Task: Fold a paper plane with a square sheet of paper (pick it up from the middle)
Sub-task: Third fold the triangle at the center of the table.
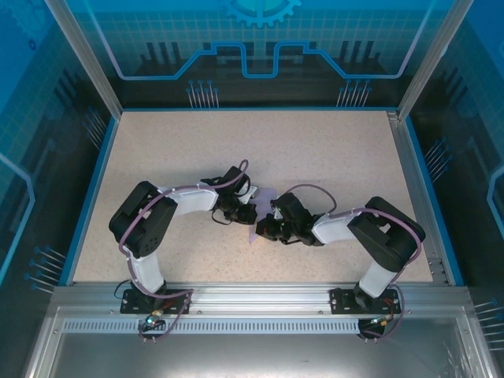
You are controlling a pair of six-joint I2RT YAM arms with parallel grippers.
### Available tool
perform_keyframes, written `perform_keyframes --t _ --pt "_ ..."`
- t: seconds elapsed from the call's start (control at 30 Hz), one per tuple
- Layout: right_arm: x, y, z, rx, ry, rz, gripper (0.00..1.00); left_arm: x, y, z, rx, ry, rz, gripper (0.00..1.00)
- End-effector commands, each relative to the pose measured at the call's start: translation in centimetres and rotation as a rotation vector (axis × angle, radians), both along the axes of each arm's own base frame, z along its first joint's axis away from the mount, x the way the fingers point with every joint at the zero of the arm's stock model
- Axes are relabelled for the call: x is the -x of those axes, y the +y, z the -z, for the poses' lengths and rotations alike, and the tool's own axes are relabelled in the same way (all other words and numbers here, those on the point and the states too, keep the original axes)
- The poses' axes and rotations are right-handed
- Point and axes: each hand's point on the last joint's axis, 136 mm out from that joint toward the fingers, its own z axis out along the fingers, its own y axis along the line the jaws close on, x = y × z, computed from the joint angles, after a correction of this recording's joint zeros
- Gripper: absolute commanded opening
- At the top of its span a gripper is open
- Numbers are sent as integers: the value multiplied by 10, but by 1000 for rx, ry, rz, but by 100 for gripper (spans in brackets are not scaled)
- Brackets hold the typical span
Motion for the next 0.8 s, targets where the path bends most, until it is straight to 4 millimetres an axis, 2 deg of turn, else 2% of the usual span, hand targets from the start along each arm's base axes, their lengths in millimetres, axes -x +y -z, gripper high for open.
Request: perform_keyframes --t 0.0,0.13,0.3,0.47,0.63,0.77 --pt "5 -10 17 35 18 -5 2 16 12 21 -56 79 17 10" --pt "8 -11 22 31 32 -9 2 16 12 22 -57 80 18 10" --pt "0 -8 -1 -18 -3 -5 3 17 12 22 -56 81 20 10" --pt "-13 -20 -23 -37 -56 22 3 16 11 20 -52 77 22 10" --pt "-33 -38 -29 -14 -73 57 4 15 9 18 -43 73 26 10" --pt "-40 -36 -30 -15 -70 41 4 14 8 17 -39 71 27 10"
